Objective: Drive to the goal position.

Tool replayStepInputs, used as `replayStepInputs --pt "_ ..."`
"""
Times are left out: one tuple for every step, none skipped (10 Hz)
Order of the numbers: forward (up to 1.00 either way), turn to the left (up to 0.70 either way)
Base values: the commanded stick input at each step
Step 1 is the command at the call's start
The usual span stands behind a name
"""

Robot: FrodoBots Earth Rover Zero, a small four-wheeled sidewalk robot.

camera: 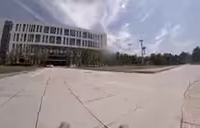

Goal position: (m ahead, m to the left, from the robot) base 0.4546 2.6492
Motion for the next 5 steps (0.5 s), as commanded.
replayStepInputs --pt "0.7 0.0" --pt "0.7 0.0" --pt "0.7 0.0" --pt "0.7 0.0" --pt "0.7 0.0"
